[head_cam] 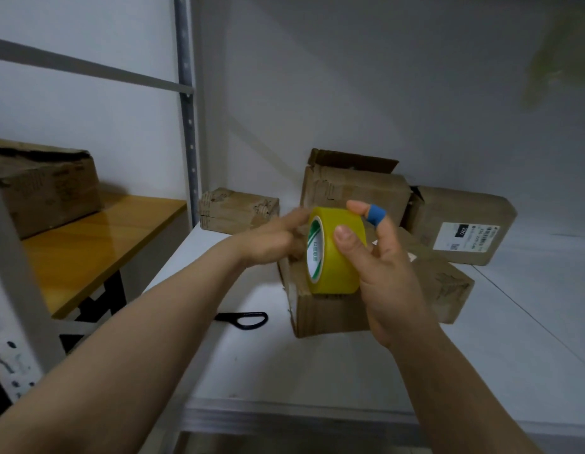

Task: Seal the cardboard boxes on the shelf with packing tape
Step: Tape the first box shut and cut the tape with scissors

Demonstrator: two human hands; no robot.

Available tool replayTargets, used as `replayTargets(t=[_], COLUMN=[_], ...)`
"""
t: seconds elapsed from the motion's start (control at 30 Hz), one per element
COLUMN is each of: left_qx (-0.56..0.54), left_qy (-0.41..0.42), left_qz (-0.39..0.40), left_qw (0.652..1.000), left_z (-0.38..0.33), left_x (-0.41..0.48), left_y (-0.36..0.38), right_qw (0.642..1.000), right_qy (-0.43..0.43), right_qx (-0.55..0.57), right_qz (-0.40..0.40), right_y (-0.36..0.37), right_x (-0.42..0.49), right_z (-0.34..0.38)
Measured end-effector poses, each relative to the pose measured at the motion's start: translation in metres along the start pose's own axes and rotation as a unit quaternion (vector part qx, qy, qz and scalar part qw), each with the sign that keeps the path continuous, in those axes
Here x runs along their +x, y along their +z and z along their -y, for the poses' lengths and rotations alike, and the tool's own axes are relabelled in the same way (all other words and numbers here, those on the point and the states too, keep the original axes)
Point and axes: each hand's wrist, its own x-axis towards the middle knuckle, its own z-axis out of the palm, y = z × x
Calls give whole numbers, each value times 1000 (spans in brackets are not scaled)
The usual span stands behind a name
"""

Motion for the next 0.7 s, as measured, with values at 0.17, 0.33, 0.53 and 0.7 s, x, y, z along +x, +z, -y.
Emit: replayTargets(t=[0.17, 0.33, 0.53, 0.7], left_qx=[104, 136, 164, 95], left_qy=[-37, -37, -3, 48], left_qz=[139, 179, 174, 83], left_qw=[984, 974, 971, 991], left_z=[-11, -17, -5, 9], left_x=[-6, -11, -15, -24], left_y=[-3, -5, -3, 6], right_qw=[997, 990, 977, 972], right_qy=[1, 16, 106, 129], right_qx=[-59, -122, -179, -194], right_qz=[-44, -65, -53, -39], right_y=[6, 3, -8, -13], right_x=[5, -23, -69, -70], right_z=[11, 21, -5, -13])
